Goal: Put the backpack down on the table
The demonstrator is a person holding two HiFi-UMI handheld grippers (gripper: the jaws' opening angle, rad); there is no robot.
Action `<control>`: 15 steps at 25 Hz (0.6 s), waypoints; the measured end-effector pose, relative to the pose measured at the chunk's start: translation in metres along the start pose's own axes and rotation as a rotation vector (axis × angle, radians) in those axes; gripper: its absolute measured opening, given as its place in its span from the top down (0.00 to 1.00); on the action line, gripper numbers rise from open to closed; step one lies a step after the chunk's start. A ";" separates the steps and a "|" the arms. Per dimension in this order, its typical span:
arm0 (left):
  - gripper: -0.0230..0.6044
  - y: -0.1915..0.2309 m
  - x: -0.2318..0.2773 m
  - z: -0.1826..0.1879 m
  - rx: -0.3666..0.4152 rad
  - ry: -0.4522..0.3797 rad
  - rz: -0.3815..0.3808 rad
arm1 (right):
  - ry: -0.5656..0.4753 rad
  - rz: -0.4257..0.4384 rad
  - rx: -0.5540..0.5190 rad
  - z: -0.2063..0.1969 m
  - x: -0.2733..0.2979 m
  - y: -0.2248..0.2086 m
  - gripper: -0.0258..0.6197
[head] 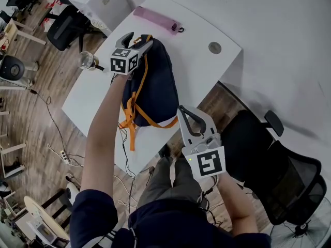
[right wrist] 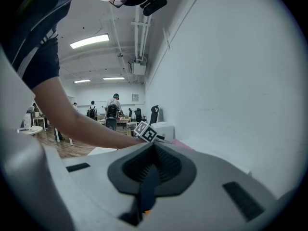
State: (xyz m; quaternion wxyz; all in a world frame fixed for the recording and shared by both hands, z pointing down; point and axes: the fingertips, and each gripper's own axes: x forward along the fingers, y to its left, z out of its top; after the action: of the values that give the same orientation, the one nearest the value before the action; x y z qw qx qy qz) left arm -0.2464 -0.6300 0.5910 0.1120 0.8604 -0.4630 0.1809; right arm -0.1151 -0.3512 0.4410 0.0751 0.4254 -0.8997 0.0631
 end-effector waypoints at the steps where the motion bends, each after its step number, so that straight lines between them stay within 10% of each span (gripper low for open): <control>1: 0.38 -0.001 -0.002 0.002 0.002 -0.007 0.001 | 0.001 0.000 -0.001 0.000 -0.001 0.000 0.96; 15: 0.44 -0.050 -0.066 0.074 0.063 -0.213 0.001 | -0.005 -0.018 -0.023 0.006 -0.026 -0.002 0.96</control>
State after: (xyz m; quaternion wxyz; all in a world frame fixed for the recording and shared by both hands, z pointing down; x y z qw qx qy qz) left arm -0.2228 -0.5797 0.4946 0.0348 0.8776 -0.4668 0.1029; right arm -0.0975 -0.3335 0.4302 0.0785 0.4327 -0.8966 0.0511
